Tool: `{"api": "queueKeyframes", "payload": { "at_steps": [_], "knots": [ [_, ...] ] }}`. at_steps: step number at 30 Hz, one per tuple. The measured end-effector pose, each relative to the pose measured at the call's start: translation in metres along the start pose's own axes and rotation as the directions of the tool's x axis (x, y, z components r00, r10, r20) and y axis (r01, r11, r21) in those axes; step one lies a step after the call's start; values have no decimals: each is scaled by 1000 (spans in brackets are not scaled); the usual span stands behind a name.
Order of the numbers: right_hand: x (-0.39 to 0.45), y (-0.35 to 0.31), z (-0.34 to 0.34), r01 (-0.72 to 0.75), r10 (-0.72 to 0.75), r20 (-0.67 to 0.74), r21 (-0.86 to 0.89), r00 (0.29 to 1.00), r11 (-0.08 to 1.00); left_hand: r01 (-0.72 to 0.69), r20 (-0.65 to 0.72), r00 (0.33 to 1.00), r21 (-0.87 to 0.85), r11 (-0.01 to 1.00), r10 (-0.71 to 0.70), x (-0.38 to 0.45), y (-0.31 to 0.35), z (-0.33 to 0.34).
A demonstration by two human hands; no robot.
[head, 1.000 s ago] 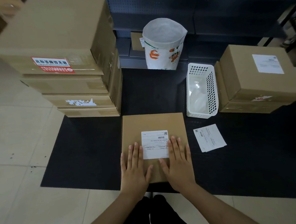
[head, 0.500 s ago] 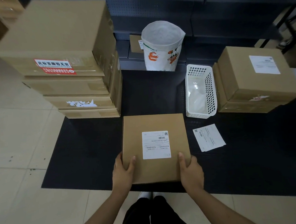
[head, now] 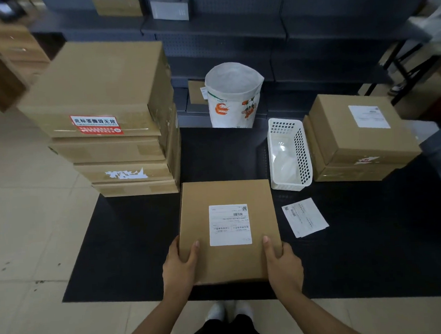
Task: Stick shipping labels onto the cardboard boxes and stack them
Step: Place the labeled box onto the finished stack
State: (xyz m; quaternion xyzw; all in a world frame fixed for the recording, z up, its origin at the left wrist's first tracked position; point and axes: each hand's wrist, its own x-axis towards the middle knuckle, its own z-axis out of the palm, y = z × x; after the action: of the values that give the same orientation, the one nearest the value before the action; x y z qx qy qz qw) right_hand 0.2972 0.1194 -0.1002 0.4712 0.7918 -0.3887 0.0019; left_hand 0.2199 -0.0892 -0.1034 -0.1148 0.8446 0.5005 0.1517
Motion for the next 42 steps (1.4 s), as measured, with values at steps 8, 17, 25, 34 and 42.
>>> {"api": "queueKeyframes", "payload": {
  "at_steps": [8, 17, 25, 34, 42],
  "knots": [
    [9, 28, -51, -16, 19, -94, 36, 995, 999, -79, 63, 995, -10, 997, 79, -28, 30, 42],
    [69, 113, -164, 49, -49, -76, -11, 996, 999, -83, 1, 997, -23, 996, 83, -110, 55, 173],
    [102, 180, -267, 13, -12, -110, 11, 994, 1000, -43, -9, 999, -62, 997, 43, -181, 90, 269],
    [119, 171, -297, 11, 1, -168, 69, 986, 998, -122, -14, 993, -67, 990, 121, -172, 136, 286],
    [150, 115, -323, 108, -82, -267, 85, 960, 990, -222, -31, 975, -117, 968, 220, -136, 202, 282]
  ]
}}
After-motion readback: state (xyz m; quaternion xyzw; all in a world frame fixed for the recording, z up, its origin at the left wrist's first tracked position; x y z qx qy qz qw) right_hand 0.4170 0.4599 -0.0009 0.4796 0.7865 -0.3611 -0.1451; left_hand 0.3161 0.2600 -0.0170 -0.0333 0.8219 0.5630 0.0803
